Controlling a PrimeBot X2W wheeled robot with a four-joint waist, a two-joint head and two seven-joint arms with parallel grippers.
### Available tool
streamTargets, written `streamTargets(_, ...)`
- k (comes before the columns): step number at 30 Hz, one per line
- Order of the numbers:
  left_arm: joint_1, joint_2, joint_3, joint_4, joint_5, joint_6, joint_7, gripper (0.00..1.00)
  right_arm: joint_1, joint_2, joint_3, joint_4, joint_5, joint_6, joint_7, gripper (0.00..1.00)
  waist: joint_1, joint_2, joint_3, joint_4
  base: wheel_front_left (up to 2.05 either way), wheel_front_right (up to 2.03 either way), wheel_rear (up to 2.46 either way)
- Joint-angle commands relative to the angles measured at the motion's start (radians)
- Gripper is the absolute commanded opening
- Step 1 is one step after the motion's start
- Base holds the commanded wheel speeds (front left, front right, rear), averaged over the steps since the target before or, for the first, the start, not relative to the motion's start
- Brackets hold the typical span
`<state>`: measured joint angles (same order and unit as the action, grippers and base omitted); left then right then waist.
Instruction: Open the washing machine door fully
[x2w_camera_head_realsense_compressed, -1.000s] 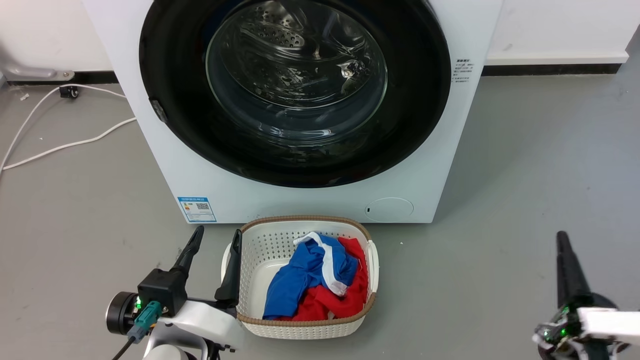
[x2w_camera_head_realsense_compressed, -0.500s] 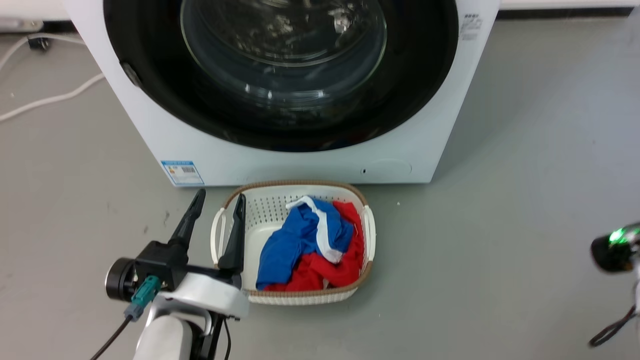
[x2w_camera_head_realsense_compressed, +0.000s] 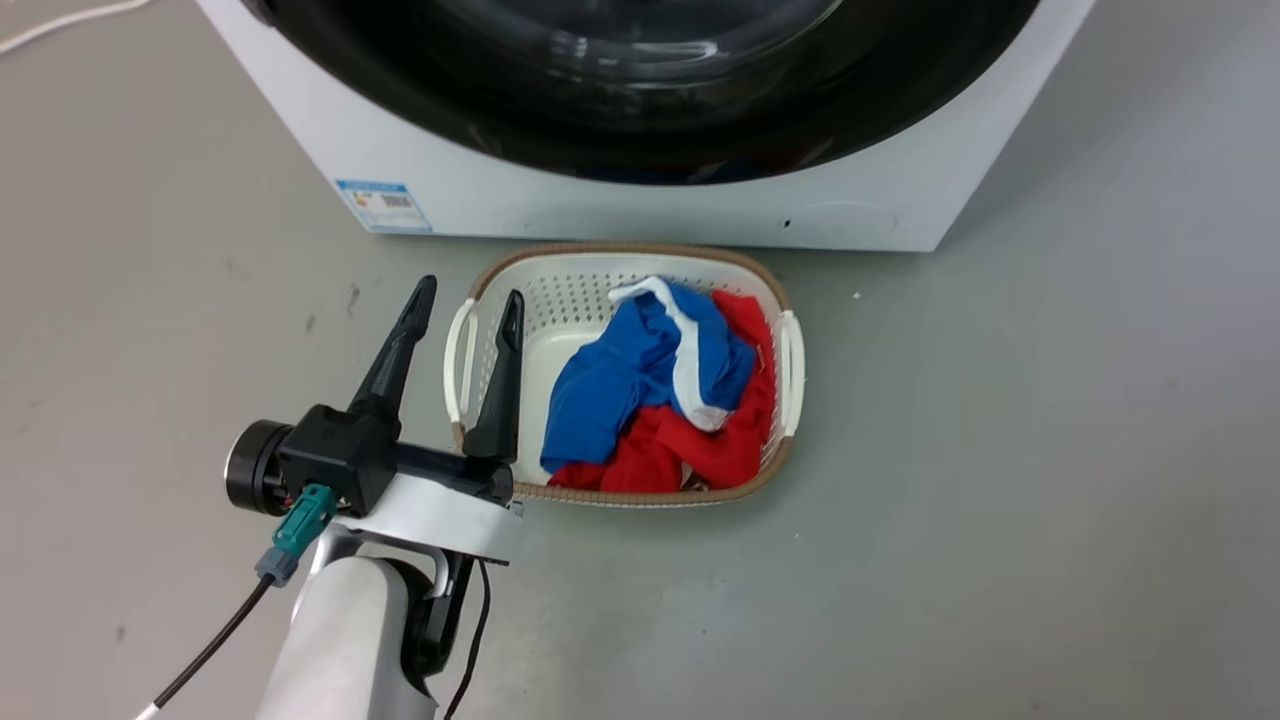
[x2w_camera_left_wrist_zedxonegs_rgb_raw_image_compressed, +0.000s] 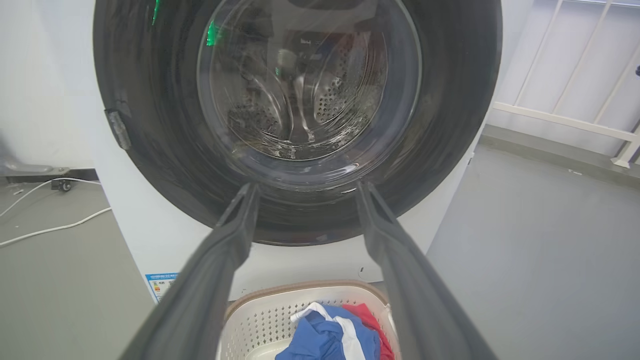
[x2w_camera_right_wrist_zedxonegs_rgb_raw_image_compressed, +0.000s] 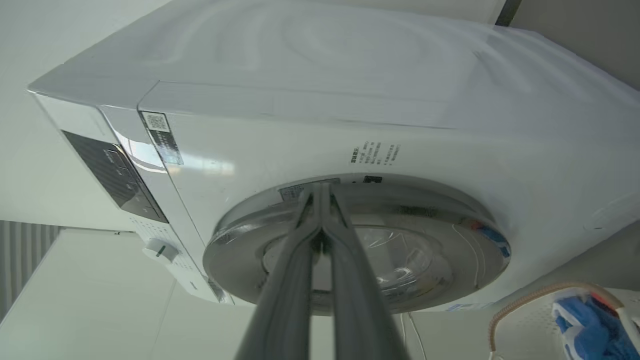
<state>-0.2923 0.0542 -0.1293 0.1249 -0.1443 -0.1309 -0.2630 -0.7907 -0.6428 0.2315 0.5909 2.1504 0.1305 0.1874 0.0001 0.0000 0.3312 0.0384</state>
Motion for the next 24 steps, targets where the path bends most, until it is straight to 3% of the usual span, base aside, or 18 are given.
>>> streamTargets(1,-0.014,-0.001,-0.002,-0.007,-0.001,0.001,-0.002,1.0,-0.068,-0.016,0.054,0.026,0.007,0.0,0.018,0.0,-0.0001,0.0,0.035,0.021,0.0,0.0,0.0)
streamTargets(11,-0.066,-0.004,-0.036,-0.029,-0.009,0.004,-0.002,1.0,-0.438,-0.019,0.353,0.219,0.019,0.0,0.09,0.0,-0.0001,0.0,0.123,0.059,0.0,0.0,0.0)
streamTargets(24,-0.113,-0.004,-0.088,-0.042,-0.036,0.035,-0.002,1.0,-0.711,0.048,0.564,0.352,0.002,0.0,0.152,0.0,-0.0001,0.0,0.208,0.078,0.0,0.0,0.0)
